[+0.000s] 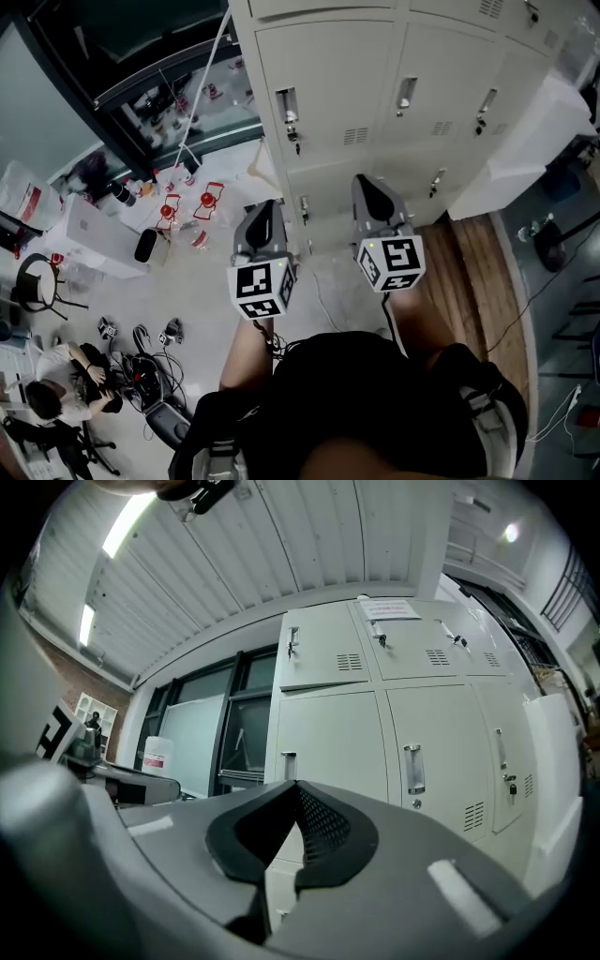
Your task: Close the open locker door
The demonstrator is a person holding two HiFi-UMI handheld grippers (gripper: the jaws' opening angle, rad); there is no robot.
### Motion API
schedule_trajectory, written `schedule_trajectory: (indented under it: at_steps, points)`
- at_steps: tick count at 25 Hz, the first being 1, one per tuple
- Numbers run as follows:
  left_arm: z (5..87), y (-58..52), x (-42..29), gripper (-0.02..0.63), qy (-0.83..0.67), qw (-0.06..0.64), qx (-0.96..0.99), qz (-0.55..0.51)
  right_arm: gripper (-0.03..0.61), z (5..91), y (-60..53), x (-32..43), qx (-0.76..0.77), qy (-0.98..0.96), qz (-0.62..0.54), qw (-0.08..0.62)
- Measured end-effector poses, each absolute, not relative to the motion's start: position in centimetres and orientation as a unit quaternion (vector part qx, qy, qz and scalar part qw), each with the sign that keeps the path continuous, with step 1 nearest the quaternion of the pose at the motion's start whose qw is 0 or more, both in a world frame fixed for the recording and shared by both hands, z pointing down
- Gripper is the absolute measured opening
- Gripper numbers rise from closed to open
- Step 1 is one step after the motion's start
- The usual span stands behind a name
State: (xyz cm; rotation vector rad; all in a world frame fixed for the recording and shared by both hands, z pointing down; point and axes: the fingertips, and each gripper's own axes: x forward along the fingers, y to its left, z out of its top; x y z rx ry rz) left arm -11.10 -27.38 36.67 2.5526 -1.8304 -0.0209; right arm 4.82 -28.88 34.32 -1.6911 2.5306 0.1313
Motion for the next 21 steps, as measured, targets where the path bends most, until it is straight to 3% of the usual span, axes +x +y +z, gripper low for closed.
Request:
schedule_trajectory:
  at_steps: [21]
  points:
    - [35.8, -26.1, -9.7, 0.0, -0.583, -0.006, 0.812, -0.008, 0.009, 34.2, -28.2, 5.1, -0.541, 0.838, 0.041, 0.055]
